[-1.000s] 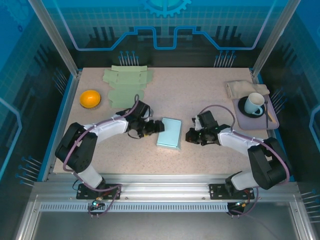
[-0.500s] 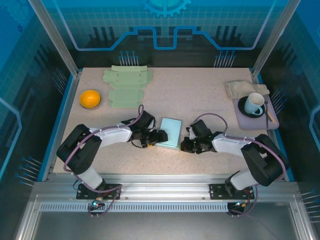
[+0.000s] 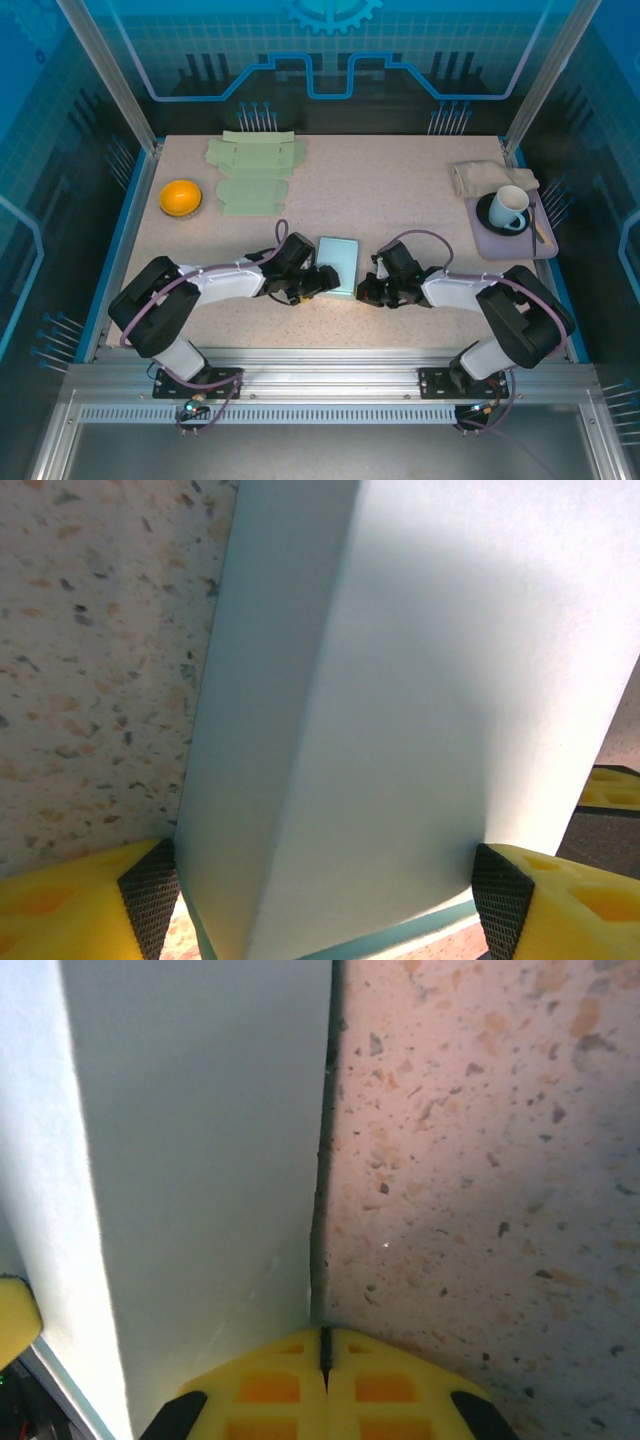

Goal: Fold the paper box

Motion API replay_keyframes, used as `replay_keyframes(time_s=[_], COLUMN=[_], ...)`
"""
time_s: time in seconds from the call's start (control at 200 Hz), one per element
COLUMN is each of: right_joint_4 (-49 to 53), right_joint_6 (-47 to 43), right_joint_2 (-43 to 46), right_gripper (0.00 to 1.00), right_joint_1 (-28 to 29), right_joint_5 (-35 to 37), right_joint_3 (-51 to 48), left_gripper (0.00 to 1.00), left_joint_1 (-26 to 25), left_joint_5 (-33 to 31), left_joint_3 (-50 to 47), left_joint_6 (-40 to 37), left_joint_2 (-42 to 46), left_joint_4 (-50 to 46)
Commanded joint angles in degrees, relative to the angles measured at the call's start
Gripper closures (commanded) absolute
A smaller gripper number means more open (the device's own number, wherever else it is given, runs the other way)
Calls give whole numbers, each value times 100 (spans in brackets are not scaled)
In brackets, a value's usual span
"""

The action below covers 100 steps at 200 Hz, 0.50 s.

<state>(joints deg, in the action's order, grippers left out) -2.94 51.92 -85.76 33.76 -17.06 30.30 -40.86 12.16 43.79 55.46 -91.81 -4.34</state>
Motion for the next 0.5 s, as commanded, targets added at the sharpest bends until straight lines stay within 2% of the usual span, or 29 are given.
replay_keyframes(time_s=[0.0, 0.13, 0.305, 0.415, 0.495], right_joint_4=[-1072, -1759, -2082, -1903, -1358], right_joint_6=[56, -67, -235, -313, -409], right_joint_2=[-188, -267, -119, -10, 159], right_gripper=[97, 97, 97, 97, 97], right_joint_1=[445, 657, 654, 657, 650], right_joint_5=[-753, -1082, -1040, -975, -708], right_joint_3=[239, 324, 240, 268, 314], left_gripper=[20, 21, 22, 22, 22], left_joint_1=[-364, -531, -713, -708, -616], left_joint_5=[243, 276, 287, 239, 87], left_joint_3=[-56, 87, 158, 170, 271], left_joint_6=[470, 633, 794, 748, 579], left_joint_2=[-137, -408, -659, -691, -608], left_joint_4=[592, 882, 1110, 1013, 609])
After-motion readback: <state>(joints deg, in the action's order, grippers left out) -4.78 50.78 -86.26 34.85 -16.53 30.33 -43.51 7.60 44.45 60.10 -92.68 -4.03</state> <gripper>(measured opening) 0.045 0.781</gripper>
